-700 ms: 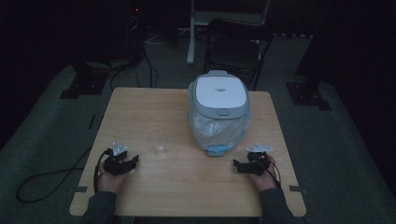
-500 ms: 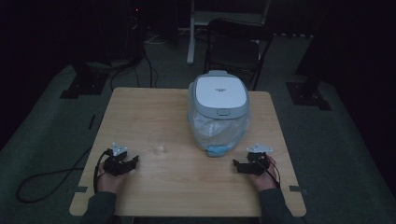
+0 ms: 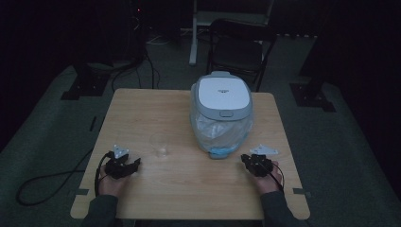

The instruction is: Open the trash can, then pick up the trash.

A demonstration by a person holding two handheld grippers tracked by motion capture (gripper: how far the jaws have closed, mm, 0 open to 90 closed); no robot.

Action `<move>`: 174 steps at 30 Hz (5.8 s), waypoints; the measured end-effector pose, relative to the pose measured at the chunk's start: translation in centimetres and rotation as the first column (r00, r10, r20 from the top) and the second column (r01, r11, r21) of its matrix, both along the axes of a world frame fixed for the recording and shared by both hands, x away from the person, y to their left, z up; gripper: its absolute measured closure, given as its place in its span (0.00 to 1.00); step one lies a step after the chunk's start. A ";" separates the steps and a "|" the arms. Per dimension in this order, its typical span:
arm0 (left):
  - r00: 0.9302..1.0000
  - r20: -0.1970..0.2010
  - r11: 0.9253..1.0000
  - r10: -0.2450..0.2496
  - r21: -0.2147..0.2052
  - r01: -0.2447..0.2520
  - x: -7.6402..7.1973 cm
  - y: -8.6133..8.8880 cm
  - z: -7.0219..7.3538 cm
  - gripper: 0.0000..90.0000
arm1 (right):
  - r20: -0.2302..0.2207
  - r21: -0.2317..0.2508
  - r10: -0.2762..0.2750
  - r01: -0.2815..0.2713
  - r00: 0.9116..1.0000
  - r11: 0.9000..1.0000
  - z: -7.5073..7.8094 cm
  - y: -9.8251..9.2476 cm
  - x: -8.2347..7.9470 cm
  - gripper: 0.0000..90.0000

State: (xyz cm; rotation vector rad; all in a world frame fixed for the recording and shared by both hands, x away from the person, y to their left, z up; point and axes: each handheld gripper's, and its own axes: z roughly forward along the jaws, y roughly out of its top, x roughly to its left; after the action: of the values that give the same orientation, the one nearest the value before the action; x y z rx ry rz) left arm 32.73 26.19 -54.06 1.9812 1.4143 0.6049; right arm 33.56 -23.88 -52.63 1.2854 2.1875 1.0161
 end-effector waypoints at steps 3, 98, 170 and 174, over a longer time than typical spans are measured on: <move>1.000 0.000 1.000 0.000 0.001 0.000 0.0 0.0 0.0 0.49 | 0.005 0.011 0.034 -0.034 0.999 0.999 0.4 0.6 -0.1 1.00; 1.000 -0.021 1.000 0.001 0.009 -0.001 -0.2 -0.3 0.2 0.48 | 0.035 0.018 0.153 -0.154 0.988 0.988 -1.3 7.3 1.8 1.00; 0.989 0.071 0.978 -0.126 -0.155 0.136 2.9 -4.2 7.5 0.61 | 0.035 0.019 0.151 -0.152 0.988 0.988 -1.3 7.3 1.8 1.00; 0.991 0.044 0.976 -0.129 -0.170 0.135 2.8 -4.1 7.0 0.64 | 0.038 0.017 0.153 -0.154 0.987 0.988 -1.3 7.3 1.8 1.00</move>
State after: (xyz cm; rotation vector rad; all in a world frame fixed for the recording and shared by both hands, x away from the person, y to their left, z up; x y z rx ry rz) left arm 35.51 22.06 -47.08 1.9006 1.2595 0.4384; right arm 35.35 -16.57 -53.94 1.1109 2.2819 1.1139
